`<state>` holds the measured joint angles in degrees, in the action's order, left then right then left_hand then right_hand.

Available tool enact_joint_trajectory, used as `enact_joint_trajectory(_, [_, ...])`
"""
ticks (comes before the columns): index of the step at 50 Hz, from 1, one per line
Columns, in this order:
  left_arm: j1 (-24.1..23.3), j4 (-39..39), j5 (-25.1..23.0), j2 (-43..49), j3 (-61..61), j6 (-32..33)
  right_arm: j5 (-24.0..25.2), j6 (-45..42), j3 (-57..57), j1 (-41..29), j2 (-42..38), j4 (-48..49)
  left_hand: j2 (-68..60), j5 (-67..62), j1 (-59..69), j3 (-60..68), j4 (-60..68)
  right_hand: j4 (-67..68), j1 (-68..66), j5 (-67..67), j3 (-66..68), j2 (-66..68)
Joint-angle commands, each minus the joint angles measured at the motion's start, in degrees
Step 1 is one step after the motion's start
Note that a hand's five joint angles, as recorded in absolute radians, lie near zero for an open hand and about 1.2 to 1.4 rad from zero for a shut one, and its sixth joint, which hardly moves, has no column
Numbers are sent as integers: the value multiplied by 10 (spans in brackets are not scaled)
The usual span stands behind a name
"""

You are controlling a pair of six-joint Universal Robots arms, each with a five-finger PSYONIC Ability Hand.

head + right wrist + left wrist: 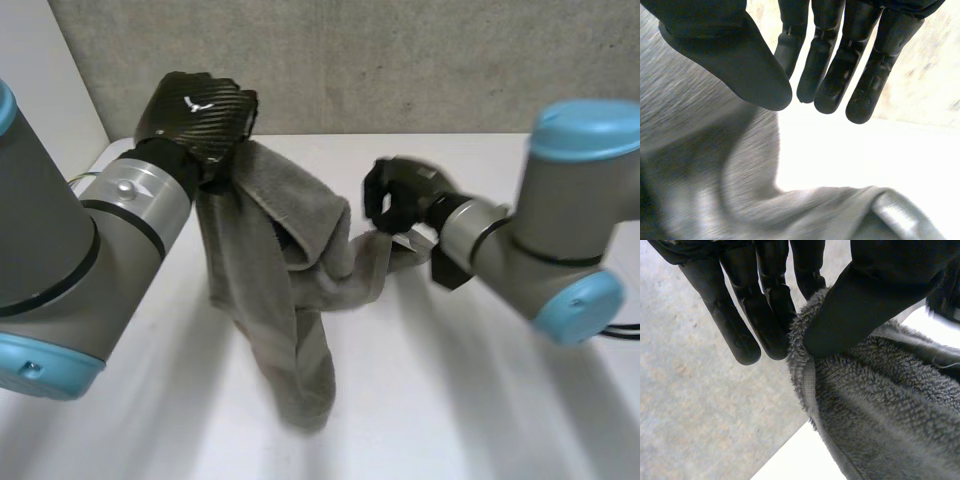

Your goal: Fold the towel.

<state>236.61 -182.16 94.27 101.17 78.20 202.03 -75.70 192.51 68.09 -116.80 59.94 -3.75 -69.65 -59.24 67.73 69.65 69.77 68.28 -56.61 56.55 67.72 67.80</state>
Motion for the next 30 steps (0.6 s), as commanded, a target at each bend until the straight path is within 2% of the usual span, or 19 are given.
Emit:
enact_joint_trajectory(1, [14, 0, -3, 11, 28, 2, 18, -162, 18, 28, 50, -67, -103, -108, 123, 104, 102, 89, -206, 106, 95, 94])
enact_joint_trajectory(2, [14, 0, -3, 11, 28, 2, 18, -173, 22, 27, 45, -89, -103, -108, 123, 104, 102, -196, 79, -178, -190, -191])
enact_joint_trajectory(3, [13, 0, -4, 13, 34, 2, 19, -176, 30, 25, 34, -102, -103, -108, 123, 104, 102, -273, 157, -256, -268, -269])
enact_joint_trajectory(9, [10, -1, -4, 12, 44, 2, 14, -172, 41, 12, -7, -98, -103, -108, 123, 104, 102, -313, 196, -296, -307, -308])
enact_joint_trajectory(11, [9, 0, -4, 12, 44, 2, 10, -149, 42, -2, -31, -87, -103, -108, 123, 104, 102, -408, 291, -391, -403, -403])
enact_joint_trajectory(13, [9, 0, -4, 12, 45, 2, 12, -122, 43, -10, -46, -84, -103, -108, 123, 104, 102, -439, 322, -421, -433, -434])
enact_joint_trajectory(14, [9, 0, -4, 11, 45, 2, 12, -122, 43, -10, -47, -84, -103, -108, 123, 104, 102, -439, 322, -422, -433, -434])
enact_joint_trajectory(16, [8, 0, -4, 9, 45, 2, 16, -55, 38, -29, -75, -81, -103, -108, 123, 104, 102, -451, 334, -433, -445, -446])
enact_joint_trajectory(19, [5, 0, -3, 4, 47, 2, 14, -9, 30, -50, -95, -65, -103, -108, 123, 104, 102, -454, 337, -437, -449, -449])
enact_joint_trajectory(30, [-33, 0, -3, -40, 71, 1, -2, 84, -31, -101, -160, 36, -103, -108, 123, 104, 102, -451, 334, -433, -445, -446])
